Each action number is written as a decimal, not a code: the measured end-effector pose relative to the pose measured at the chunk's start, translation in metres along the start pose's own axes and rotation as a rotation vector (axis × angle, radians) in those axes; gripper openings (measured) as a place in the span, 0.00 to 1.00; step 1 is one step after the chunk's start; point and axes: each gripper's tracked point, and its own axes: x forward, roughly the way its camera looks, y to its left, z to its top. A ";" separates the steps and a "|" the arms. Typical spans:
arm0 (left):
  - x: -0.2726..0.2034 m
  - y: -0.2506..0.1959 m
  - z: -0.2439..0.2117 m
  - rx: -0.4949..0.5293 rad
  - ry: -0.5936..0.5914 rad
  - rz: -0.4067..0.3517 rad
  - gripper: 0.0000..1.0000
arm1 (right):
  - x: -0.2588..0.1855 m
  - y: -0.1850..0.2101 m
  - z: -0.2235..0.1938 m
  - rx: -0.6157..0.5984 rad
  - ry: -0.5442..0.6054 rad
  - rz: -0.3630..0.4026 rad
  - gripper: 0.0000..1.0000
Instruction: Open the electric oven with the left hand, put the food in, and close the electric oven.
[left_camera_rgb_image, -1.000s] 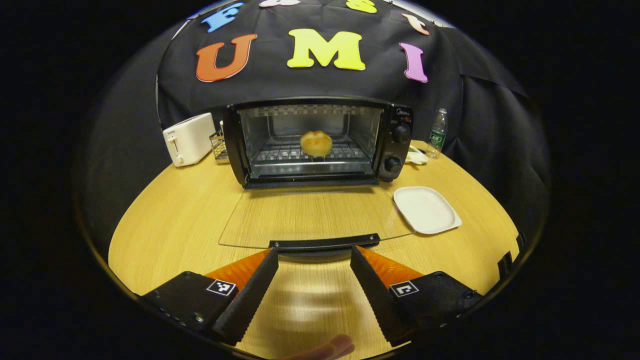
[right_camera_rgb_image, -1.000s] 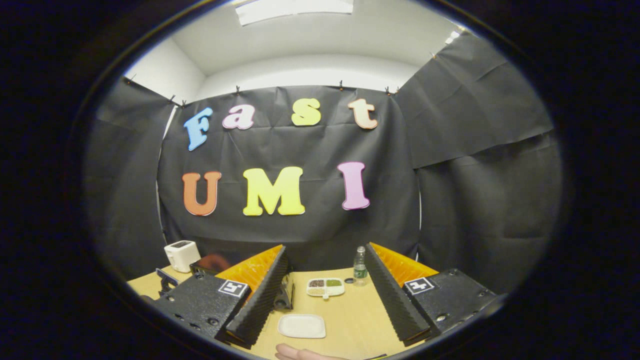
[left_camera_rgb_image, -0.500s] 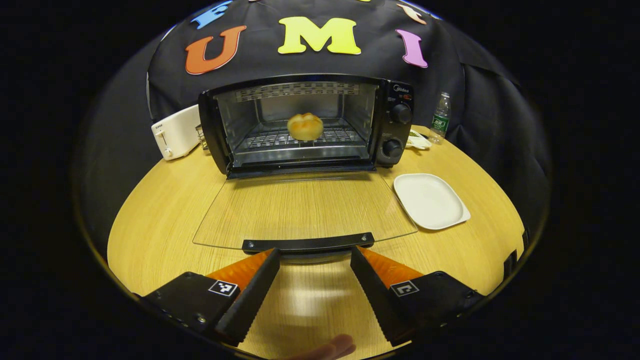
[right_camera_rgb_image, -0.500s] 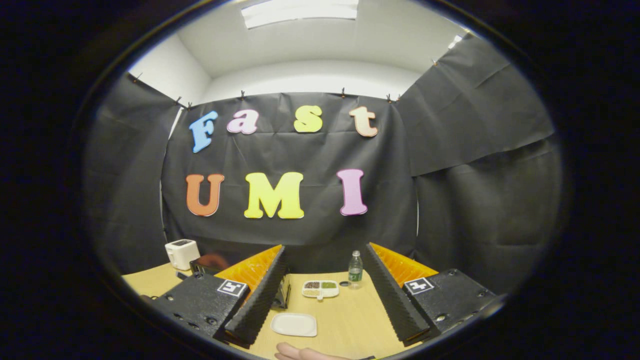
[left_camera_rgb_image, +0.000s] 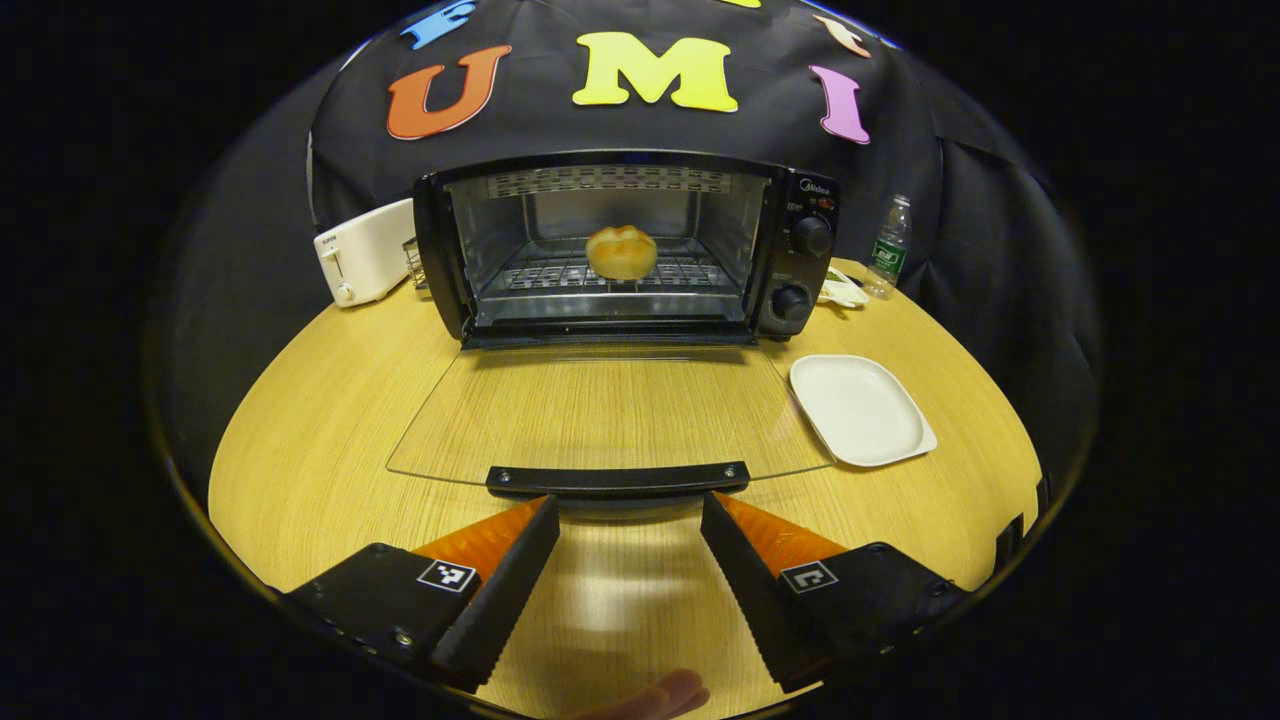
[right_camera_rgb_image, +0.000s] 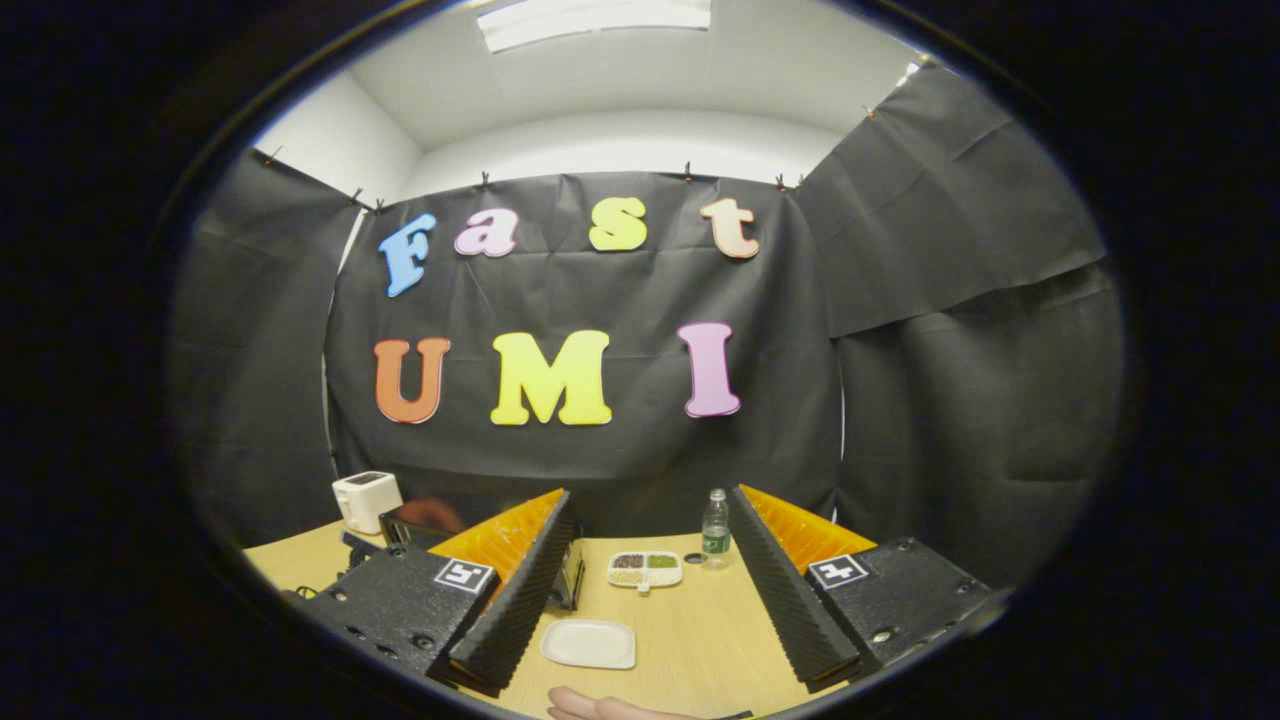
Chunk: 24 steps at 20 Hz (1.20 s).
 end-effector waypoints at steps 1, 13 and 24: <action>0.003 0.001 -0.001 -0.005 0.012 0.008 0.94 | 0.002 0.003 -0.002 0.003 0.003 0.006 0.92; -0.014 0.004 0.043 0.015 -0.085 0.045 0.94 | 0.010 -0.001 -0.013 0.014 0.028 0.010 0.92; -0.020 0.040 0.175 -0.052 -0.358 0.040 0.96 | -0.003 -0.005 -0.016 0.002 0.035 -0.020 0.92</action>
